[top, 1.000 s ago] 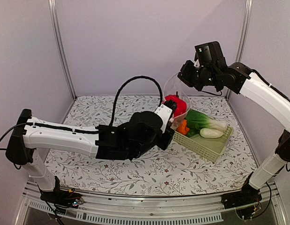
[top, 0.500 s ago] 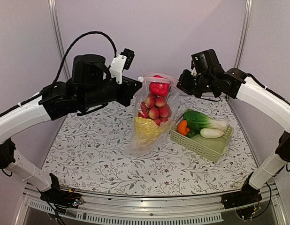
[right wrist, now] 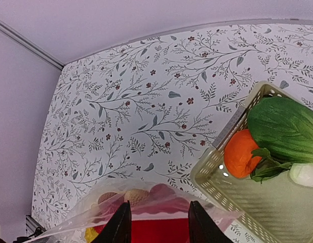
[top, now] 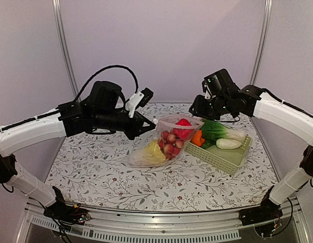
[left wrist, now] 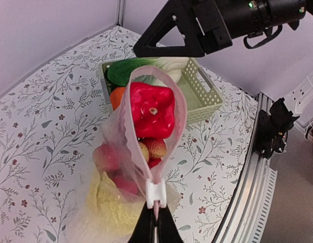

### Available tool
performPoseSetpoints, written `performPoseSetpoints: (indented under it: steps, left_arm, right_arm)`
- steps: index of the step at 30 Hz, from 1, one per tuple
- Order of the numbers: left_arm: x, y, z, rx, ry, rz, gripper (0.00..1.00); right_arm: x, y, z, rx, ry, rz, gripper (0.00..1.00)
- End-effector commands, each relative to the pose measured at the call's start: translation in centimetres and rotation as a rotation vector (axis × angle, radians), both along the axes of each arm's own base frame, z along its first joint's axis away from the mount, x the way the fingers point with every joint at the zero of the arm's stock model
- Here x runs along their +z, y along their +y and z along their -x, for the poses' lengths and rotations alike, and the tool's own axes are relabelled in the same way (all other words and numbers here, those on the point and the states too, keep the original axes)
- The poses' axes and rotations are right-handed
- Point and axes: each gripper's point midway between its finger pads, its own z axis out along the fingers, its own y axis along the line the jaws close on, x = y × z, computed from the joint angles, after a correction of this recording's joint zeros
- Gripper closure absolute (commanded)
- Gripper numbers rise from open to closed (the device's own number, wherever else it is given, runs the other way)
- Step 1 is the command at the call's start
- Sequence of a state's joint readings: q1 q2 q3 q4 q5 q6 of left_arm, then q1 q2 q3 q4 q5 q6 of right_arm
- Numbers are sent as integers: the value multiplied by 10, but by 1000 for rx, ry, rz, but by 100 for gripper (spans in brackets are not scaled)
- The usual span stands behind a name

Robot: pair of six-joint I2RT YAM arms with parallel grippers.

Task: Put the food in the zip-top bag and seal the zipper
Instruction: Pass from the right arm to the left, then adjust the zipper food storage bag at the center of the board.

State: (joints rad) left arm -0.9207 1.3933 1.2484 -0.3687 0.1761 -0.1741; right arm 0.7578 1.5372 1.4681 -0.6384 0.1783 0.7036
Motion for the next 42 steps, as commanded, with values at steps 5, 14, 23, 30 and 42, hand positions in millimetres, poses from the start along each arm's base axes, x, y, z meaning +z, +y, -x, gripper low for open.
performPoseSetpoints:
  steps: [5,14,23,30,42]
  left_arm:
    - [55,13,13,-35,-151,147,100]
    - [60,21,2,40,-168,117,100]
    - [66,23,4,22,-185,124,100]
    - [65,26,6,13,-183,117,100]
    - [72,31,15,-17,-201,129,100]
  right_arm:
    - [47,-29,14,59,-170,72,38]
    - [36,0,79,501,-106,-46,17]
    - [-1,-8,130,671,-46,-89,20]
    - [13,-20,94,505,-106,-23,17]
    - [12,-8,63,516,-70,60,9]
